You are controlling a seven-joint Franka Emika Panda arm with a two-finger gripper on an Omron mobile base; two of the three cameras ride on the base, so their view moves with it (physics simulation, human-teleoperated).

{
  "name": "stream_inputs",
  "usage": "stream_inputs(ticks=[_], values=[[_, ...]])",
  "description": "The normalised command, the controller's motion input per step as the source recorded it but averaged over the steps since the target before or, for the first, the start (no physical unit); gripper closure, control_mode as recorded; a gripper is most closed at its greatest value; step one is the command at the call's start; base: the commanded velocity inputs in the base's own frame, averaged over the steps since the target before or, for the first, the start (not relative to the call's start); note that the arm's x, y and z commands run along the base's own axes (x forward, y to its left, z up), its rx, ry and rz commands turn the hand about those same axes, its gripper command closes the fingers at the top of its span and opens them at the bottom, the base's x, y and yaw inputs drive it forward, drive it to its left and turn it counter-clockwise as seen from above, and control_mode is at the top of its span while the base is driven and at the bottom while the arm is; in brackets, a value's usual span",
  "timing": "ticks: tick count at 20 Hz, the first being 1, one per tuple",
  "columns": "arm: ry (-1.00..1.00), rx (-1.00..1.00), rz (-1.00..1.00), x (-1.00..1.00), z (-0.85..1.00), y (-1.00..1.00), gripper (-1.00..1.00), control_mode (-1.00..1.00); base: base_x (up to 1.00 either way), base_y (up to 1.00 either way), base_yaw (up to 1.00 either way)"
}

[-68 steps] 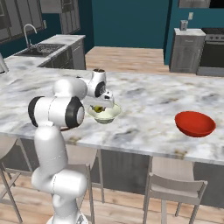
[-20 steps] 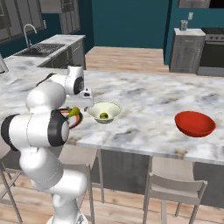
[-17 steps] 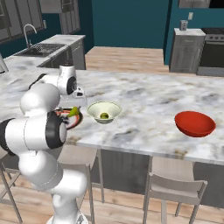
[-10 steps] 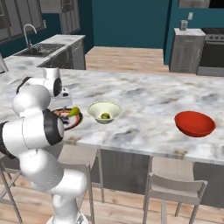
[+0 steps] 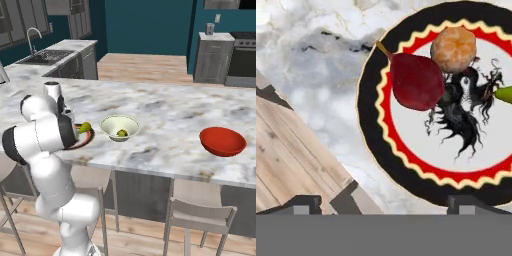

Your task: Take the fruits from the plate on the dining counter and place two fruits in each bowl.

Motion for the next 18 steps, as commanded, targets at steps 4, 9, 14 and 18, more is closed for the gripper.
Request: stream_inputs(ticks=[4,9,14,18], values=[[0.00,0.00,0.07,0.44,-0.40,0.55,-1.00,-1.00,0.00,0.00,0.00],[0.00,0.00,0.00,0.62,-0.11,0.21,-1.00,-1.00,0.00,0.00,0.00],[0.00,0.00,0.00,0.51,-0.21,0.17,-1.00,-1.00,0.00,0.00,0.00],[0.00,0.00,0.00,0.33,-0.42,0.12,-1.00,-1.00,0.00,0.00,0.00]])
